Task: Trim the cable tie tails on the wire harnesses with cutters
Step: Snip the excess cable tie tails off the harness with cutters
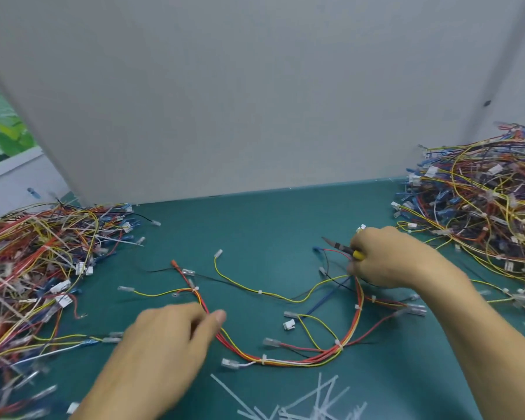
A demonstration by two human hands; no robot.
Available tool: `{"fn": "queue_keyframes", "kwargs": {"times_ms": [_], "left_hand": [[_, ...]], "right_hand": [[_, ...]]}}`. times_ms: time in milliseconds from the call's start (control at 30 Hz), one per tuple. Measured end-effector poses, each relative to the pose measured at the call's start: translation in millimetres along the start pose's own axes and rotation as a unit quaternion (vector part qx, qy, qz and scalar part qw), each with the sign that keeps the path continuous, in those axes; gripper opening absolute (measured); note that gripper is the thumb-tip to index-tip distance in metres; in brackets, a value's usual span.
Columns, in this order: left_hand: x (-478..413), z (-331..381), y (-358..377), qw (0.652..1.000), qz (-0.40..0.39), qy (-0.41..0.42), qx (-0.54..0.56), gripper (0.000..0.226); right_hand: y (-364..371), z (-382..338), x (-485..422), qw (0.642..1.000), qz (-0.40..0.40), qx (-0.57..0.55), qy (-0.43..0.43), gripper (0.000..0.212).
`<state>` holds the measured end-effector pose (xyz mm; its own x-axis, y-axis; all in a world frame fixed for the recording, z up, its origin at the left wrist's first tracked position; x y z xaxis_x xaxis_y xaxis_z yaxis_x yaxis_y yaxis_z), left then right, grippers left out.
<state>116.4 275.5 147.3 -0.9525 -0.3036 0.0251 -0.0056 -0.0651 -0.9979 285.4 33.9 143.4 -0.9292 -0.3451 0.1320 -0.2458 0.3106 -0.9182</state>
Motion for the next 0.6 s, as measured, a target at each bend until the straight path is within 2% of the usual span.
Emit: {"fn": "queue_keyframes", "kwargs": {"times_ms": [33,133,200,333,367,467,500,600], "left_hand": [[-8.3,-15.7,6.0,0.999,-0.013,-0.046,-0.016,0.056],[-19.1,-16.3,26.6,0.994,-0.046,-0.097,-0.038,0.065],[-27.1,-17.9,33.6,0.993,-0.037,-0.109,-0.03,0.058],[-47.7,-17.4,36.4,0.994,-0.023,-0.103,-0.009,0.026],[-49.0,-18.2,33.5,0.993,-0.025,-0.111,-0.005,0.026],[-52.3,-19.4,31.7,0.989,-0.035,-0.128,-0.066,0.057],[-51.1,-20.0,32.1,0.985,-0.046,-0.133,-0.097,0.061],[-54.3,-13.5,41.7,0.989,-0.072,-0.097,-0.085,0.041]], "right_hand": [[4.9,0.5,-1.1,1.0,0.002,0.003,0.013,0.028],[14.8,0.4,-3.7,0.999,0.03,0.008,0.043,0.044],[17.3,2.5,-4.9,0.997,0.053,-0.01,0.06,0.039],[17.6,19.8,-9.3,0.989,0.085,-0.07,0.096,0.02],[17.2,24.4,-10.0,0.987,0.087,-0.086,0.104,0.017],[14.6,30.5,-10.5,0.985,0.094,-0.095,0.113,0.014],[13.7,29.6,-10.4,0.986,0.098,-0.078,0.112,0.016],[15.4,22.4,-10.9,0.989,0.101,-0.041,0.098,0.017]]}}
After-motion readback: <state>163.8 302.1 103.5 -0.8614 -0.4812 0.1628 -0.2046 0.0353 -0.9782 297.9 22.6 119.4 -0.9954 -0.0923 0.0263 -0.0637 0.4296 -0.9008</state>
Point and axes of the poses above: each hand's wrist, its own x-axis away from the middle knuckle, its own y-axis out of the palm, z = x × y, the point moved 10 cm from there along -x, towards the middle knuckle, and after that the axes turned 13 degrees about -x, right-handed, at the moved point
